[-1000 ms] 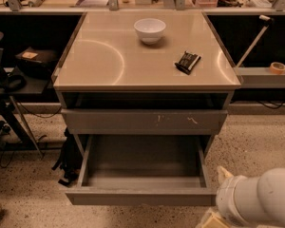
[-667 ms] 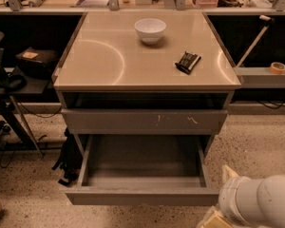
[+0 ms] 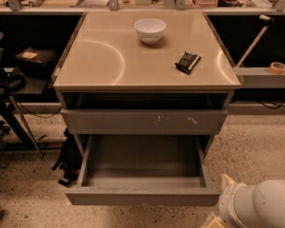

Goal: Close middle drawer

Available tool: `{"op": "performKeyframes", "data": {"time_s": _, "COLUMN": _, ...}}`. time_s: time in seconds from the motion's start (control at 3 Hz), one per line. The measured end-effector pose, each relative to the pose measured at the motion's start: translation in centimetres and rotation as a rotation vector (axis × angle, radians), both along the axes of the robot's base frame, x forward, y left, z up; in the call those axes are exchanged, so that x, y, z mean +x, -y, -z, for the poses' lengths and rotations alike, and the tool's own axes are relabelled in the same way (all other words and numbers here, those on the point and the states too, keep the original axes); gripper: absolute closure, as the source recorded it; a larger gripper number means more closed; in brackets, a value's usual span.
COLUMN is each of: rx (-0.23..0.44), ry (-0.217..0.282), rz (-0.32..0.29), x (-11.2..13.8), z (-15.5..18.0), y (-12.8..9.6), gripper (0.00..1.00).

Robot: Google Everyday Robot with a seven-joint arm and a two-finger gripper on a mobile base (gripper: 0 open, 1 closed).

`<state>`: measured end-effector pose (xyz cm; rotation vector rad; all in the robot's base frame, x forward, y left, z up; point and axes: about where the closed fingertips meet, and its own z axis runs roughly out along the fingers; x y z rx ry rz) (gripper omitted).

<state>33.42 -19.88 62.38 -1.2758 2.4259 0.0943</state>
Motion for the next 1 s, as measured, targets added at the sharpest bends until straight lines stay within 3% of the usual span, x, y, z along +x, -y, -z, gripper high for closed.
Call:
{"op": "performKeyframes", "data": {"time_s": 0.33, "rx": -0.003, "ry": -0.091, "rz": 0.02, "x": -0.9, "z": 8.2, "y": 2.5, "gripper": 0.0}}
{"op": "performKeyframes", "data": {"time_s": 0.67, "rx": -0.027, "ry": -0.135, "rz": 0.013, "x": 0.7, "z": 15.0, "y": 5.6, "gripper": 0.0}}
{"op": "performKeyframes", "data": {"time_s": 1.0, "rx": -0.002, "ry": -0.212, "rz": 0.023, "x": -1.5, "z": 18.6, "y": 5.7, "gripper": 0.0}}
